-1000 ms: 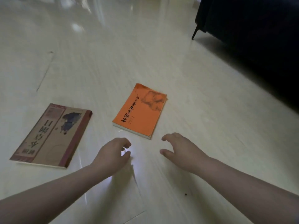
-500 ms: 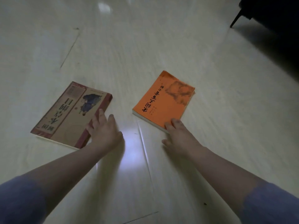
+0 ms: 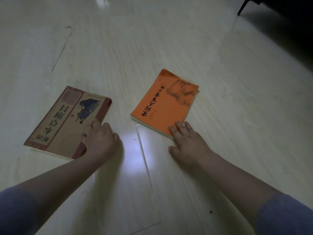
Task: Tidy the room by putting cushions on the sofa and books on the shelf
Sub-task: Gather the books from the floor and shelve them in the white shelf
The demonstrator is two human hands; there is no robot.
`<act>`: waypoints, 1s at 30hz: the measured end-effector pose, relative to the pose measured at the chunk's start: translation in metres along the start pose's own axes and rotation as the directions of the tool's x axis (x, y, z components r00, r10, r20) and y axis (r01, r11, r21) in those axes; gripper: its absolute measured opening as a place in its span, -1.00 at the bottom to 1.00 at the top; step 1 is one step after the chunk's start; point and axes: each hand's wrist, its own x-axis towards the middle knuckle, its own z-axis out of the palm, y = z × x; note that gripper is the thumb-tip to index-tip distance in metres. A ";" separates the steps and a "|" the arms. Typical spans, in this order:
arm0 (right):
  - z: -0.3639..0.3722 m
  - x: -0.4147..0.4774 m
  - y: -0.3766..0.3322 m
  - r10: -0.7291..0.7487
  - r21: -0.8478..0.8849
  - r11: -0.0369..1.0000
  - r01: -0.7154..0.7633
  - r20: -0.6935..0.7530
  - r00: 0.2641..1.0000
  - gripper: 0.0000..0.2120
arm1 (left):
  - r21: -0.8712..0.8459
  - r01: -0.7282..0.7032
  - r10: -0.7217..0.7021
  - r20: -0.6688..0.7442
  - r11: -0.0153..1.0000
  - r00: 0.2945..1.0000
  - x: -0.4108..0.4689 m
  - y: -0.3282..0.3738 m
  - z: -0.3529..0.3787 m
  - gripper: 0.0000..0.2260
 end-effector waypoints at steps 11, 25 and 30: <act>0.026 -0.054 0.030 0.030 0.046 0.999 -0.029 -0.018 0.999 -0.32 | -0.132 -0.324 0.319 -0.054 0.937 0.946 -0.053 0.022 0.011 -0.71; 0.027 -0.112 0.049 -0.057 0.028 0.998 0.063 -0.184 0.981 -0.39 | -0.259 -0.533 0.513 -0.145 0.805 0.846 -0.060 0.062 0.004 -0.64; 0.034 -0.069 0.028 -0.077 0.026 0.997 0.079 -0.092 0.993 -0.18 | -0.114 -0.318 0.318 -0.024 0.941 0.948 0.010 0.039 0.000 -0.35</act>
